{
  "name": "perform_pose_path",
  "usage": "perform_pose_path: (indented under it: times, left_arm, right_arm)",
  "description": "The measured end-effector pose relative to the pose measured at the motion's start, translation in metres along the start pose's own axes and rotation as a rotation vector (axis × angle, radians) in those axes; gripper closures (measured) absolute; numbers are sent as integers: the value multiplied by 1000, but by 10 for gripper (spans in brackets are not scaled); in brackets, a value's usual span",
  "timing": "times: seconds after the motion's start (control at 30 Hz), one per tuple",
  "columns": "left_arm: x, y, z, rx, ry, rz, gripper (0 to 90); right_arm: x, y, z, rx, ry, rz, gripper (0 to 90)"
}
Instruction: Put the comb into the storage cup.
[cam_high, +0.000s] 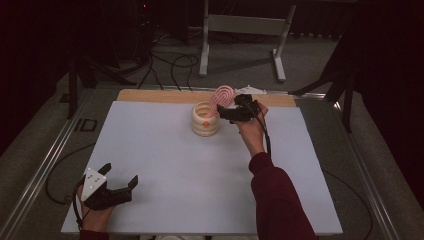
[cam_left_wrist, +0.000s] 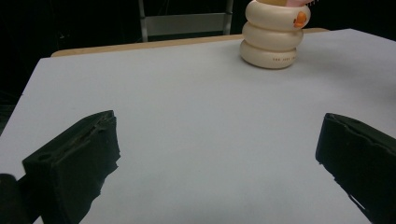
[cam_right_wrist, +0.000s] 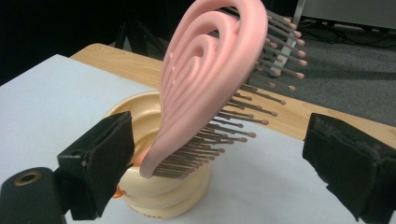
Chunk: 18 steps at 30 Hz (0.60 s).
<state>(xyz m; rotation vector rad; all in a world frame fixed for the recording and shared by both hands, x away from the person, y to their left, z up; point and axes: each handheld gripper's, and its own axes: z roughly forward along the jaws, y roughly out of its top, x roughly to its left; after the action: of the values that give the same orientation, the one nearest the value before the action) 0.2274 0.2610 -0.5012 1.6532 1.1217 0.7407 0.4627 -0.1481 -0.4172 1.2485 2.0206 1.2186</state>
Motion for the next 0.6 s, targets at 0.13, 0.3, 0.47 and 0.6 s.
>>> perform_pose_path:
  times: [0.13,0.3,0.47,0.6]
  left_arm:
    - [0,0,0,1,0,0,1]
    - [0,0,0,3,1,2,1]
    - [0,0,0,4,1,4,1]
    - [0,0,0,4,2,4,1]
  right_arm:
    - [-1,0,-1,0,3,-5,90]
    - [-3,-1,-5,-7,10,-6,90]
    - [-3,-3,-7,-13,15,0,90]
    - [-5,-4,-10,-18,18,-3,91]
